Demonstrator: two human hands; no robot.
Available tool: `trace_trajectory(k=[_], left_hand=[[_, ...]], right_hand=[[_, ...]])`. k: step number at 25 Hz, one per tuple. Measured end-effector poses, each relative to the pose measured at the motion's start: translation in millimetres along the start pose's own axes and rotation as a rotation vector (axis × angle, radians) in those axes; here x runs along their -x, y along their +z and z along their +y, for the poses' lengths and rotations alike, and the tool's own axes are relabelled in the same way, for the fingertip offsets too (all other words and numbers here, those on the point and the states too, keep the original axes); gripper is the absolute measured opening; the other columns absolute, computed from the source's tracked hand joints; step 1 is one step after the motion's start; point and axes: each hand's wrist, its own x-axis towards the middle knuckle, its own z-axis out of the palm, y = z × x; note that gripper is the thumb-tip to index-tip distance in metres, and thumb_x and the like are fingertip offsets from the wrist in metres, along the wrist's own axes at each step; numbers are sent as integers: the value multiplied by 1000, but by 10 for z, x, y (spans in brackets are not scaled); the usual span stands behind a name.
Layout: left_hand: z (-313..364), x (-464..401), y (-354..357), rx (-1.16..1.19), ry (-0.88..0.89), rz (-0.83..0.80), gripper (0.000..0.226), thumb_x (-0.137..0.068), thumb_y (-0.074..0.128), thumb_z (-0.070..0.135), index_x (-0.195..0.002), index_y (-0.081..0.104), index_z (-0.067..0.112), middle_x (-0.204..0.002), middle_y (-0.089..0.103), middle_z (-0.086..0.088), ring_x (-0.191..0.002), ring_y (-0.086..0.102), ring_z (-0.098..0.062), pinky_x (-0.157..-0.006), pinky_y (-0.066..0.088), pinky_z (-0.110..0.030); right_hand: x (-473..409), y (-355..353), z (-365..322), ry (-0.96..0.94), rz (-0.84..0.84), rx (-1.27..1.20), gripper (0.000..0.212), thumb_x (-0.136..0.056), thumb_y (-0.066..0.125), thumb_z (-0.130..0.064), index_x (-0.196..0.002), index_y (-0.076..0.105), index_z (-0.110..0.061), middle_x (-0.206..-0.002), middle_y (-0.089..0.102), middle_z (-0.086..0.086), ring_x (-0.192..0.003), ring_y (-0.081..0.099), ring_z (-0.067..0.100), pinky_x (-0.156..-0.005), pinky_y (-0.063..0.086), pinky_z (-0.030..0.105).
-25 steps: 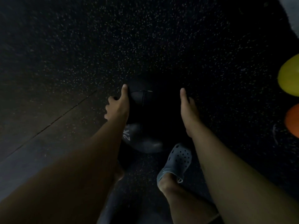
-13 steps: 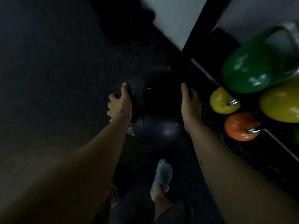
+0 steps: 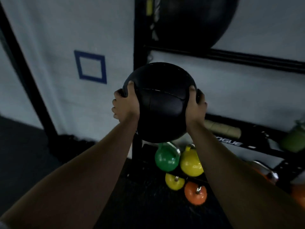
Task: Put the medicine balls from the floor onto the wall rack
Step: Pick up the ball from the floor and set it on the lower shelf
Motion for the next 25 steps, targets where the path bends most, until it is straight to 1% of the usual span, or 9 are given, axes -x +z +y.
trace_trajectory(k=[3,6,9,12,16,18,20,23,25], left_hand=[[654,341,229,105,143,-77,68,-98,45,71,-147,54,23,-149,59,-13,-140,51,-38,-121,34,-54],[1021,636,507,223,206,-168,72,-95,45,73,-146,55,24,-148,59,-11,-138,54,-38,-116,38,-53],[1413,929,884,290,256,-227,71,-96,48,70,-147,55,22,-148,58,-9,-135,56,-37,-107,41,-48],[1895,1133,1373,342,328,-282,71,-95,48,70,-146,57,22,-148,57,-8,-136,55,-37,-112,38,-50],[2523,1284,2097,401,415,-311,68,-96,50,69,-145,59,22,-148,57,-7,-137,55,-33,-114,37,-50],[2752,1270,2502,430,431,-345,74,-93,50,72,-146,58,22,-148,59,-5,-136,56,-31,-116,41,-48],[2878,1191,2857,483,421,-372,88,-84,46,81,-147,58,22,-146,62,-6,-135,59,-32,-118,43,-53],[2910,1076,3326,477,389,-328,104,-72,38,90,-147,58,21,-146,62,-8,-135,59,-34,-117,44,-56],[2906,1051,3588,389,525,-309,100,-75,39,88,-147,58,21,-148,61,-8,-138,57,-33,-119,43,-54]], right_hand=[[-110,-580,-568,-104,93,-86,72,-91,43,-74,-154,43,-40,-154,45,7,-142,44,35,-116,39,49],[-217,-1034,-887,-177,171,-145,68,-94,45,-70,-155,42,-40,-153,45,5,-143,43,32,-114,38,46],[-439,-1460,-1164,-248,256,-180,76,-86,45,-76,-153,45,-41,-156,44,5,-144,43,31,-116,40,47],[-857,-1837,-1451,-298,314,-217,84,-78,44,-83,-151,47,-41,-154,46,3,-142,45,30,-117,41,51],[-1645,-2249,-1754,-386,362,-258,71,-91,45,-74,-153,44,-39,-151,44,5,-138,48,29,-113,44,46],[-2092,-2385,-1886,-418,363,-245,73,-91,44,-75,-154,43,-38,-153,44,6,-140,47,31,-115,43,48],[-2491,-2448,-1977,-451,350,-234,84,-83,43,-82,-154,43,-38,-154,43,7,-143,43,34,-118,38,51],[-3104,-2449,-1899,-474,278,-207,86,-80,44,-83,-153,42,-39,-157,39,7,-146,39,37,-120,36,55],[-3459,-2448,-1740,-495,244,-177,77,-88,44,-77,-154,41,-37,-158,37,6,-147,38,37,-119,35,55]])
